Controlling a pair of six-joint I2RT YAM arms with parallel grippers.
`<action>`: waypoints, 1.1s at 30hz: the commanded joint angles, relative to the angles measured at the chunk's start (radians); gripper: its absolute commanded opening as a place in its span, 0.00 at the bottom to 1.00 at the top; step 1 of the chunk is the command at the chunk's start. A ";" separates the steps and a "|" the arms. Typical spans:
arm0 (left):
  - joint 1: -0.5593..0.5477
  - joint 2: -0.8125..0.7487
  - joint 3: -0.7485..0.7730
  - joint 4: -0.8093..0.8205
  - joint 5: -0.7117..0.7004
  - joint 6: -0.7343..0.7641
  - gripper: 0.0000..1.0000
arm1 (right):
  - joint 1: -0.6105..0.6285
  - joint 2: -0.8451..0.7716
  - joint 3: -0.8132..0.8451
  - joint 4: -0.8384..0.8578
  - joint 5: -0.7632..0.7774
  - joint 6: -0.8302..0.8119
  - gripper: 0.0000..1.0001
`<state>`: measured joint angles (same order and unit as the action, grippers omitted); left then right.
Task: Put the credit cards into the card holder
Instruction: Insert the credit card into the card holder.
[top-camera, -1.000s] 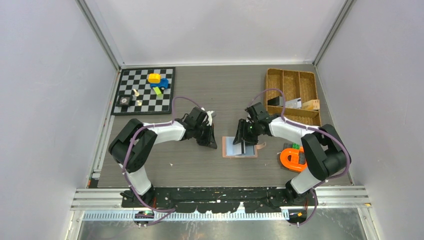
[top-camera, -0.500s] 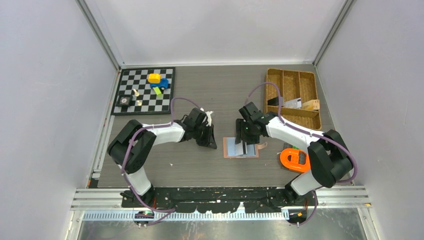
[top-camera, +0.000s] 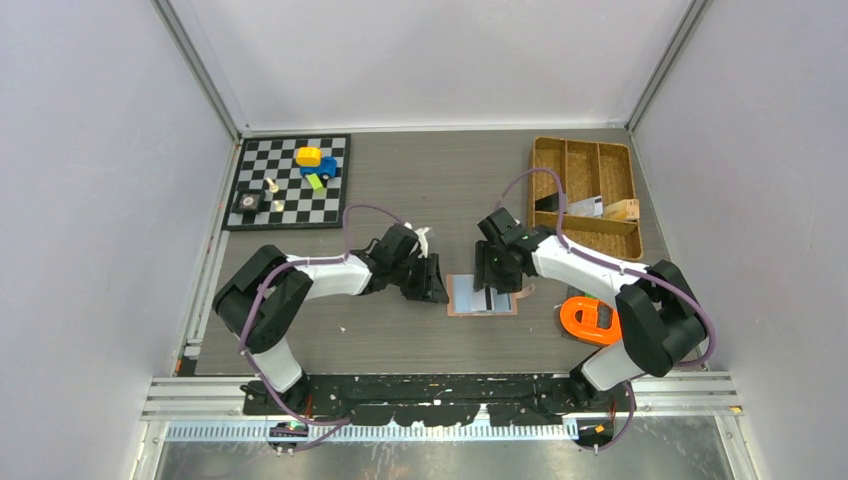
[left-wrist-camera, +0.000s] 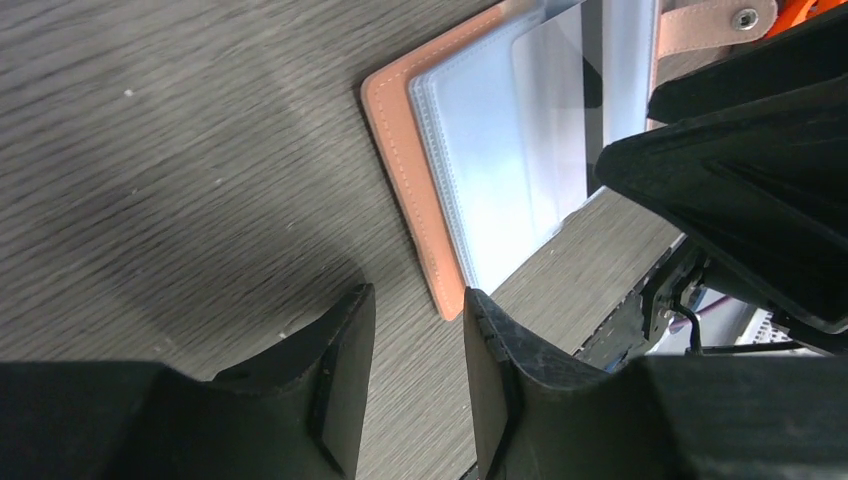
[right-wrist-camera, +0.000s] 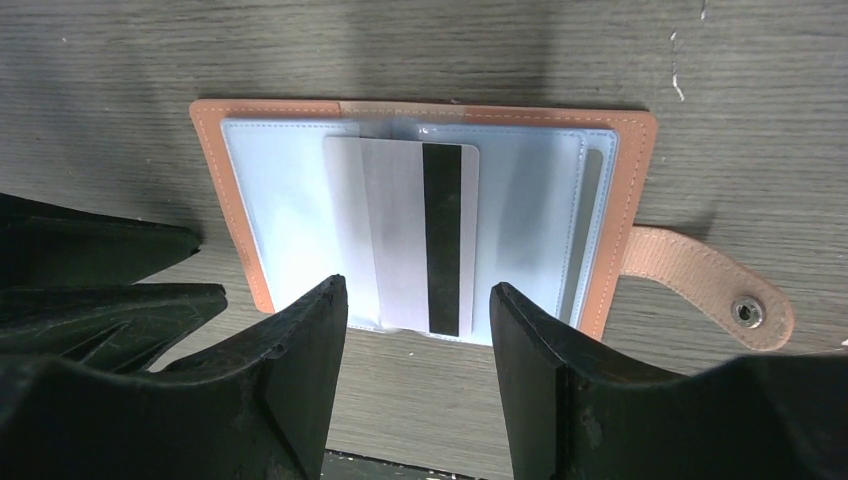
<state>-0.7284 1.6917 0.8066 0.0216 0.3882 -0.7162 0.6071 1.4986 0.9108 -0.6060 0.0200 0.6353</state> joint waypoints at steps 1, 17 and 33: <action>-0.009 0.052 -0.025 0.065 0.001 -0.042 0.41 | 0.006 -0.009 -0.012 0.040 -0.006 0.043 0.60; -0.014 0.140 -0.029 0.129 0.010 -0.057 0.18 | 0.012 0.052 -0.041 0.098 -0.068 0.079 0.55; -0.014 0.160 -0.032 0.136 -0.003 -0.057 0.00 | 0.044 0.065 -0.028 0.173 -0.100 0.060 0.49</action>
<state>-0.7338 1.8038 0.8059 0.2134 0.4492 -0.8047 0.6384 1.5654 0.8711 -0.4828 -0.0692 0.6941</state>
